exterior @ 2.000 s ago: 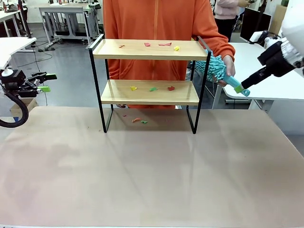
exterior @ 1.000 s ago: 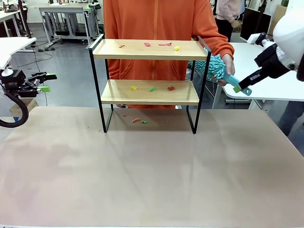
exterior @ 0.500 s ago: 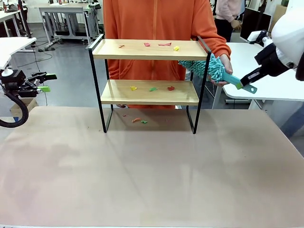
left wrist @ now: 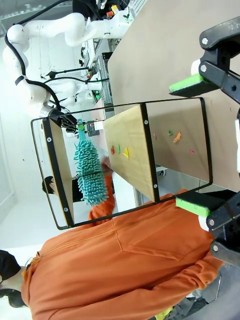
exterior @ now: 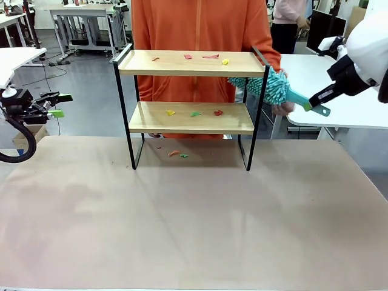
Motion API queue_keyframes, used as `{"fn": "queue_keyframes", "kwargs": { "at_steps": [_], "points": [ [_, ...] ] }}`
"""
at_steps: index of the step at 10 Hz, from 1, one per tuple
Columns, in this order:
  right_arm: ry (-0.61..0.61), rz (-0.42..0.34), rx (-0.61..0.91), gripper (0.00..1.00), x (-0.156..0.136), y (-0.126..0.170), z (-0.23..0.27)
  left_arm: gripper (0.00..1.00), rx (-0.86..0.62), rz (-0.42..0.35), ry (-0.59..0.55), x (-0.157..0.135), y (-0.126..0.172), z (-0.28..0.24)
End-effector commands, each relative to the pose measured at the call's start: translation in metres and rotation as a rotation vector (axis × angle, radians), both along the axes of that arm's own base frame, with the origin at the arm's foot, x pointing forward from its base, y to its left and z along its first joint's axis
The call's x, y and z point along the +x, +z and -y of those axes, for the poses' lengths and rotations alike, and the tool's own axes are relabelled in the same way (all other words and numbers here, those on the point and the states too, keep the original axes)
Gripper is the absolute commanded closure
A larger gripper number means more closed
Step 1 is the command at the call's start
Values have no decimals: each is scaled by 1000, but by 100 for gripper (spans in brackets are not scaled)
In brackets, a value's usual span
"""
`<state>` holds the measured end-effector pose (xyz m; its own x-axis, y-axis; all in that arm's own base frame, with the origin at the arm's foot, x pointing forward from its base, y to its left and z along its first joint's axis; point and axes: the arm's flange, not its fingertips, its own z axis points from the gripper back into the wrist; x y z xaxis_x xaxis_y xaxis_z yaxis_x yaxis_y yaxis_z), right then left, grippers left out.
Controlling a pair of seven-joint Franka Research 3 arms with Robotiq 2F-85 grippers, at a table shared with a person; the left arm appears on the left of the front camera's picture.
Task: Clean the shelf.
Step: Pick up the Duster handed by the human, then clean the specific section of the Shelf indicated by the human with the Duster.
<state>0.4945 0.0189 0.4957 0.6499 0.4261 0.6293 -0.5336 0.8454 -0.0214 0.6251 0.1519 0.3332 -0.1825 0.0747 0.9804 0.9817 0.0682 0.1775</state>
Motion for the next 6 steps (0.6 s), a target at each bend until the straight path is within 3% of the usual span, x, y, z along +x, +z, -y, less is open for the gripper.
{"fn": "queue_keyframes", "kwargs": {
  "at_steps": [1, 6],
  "points": [
    [9, -20, 3, 100, -1, -1, -2, 0, 12, 11, 1, -3, 1, 1],
    [9, -20, 3, 100, -1, -1, -2, 0, 12, 11, 1, -3, 1, 1]
  ]
}}
